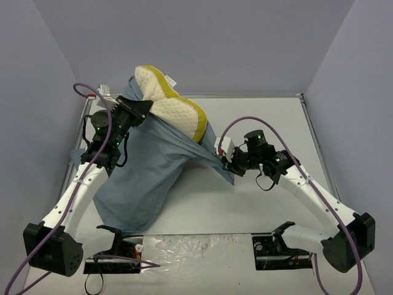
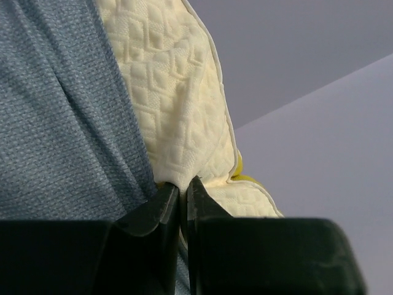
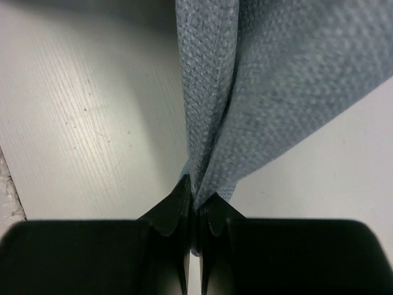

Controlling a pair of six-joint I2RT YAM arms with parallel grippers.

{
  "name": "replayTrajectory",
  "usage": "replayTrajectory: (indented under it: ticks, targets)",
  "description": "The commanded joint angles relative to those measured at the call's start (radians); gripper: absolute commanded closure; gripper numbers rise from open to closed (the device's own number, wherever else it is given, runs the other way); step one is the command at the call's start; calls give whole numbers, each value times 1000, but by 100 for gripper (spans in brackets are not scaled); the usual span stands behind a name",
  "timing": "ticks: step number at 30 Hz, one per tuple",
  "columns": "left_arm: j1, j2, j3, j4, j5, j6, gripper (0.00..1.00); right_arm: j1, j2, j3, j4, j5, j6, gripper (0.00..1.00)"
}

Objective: Remove the pillowcase from the pillow

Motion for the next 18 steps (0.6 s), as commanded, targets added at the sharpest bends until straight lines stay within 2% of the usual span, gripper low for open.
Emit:
replayTrajectory:
  ticks: [1,4,8,11,12,15,18]
  targets:
    - [99,-27,92,367,11,-206,98,-6,105,21,-188,6,-15,100]
    - [96,40,97,429,85,-293,98,30,153,35,-183,-59,-55,100]
    - [96,74,103,487,147,-290,98,144,136,18,-187,-51,-79,100]
    - [82,108,134,483,214,-269,98,150,51,49,-223,-29,-89,72]
    - [72,114,137,463,225,-240,98,140,11,70,-237,-19,-95,45]
    - [4,128,132,389,224,-131,98,91,-163,188,-263,-8,-66,11]
    - [-79,161,121,360,199,-43,98,60,-217,367,-317,1,8,6]
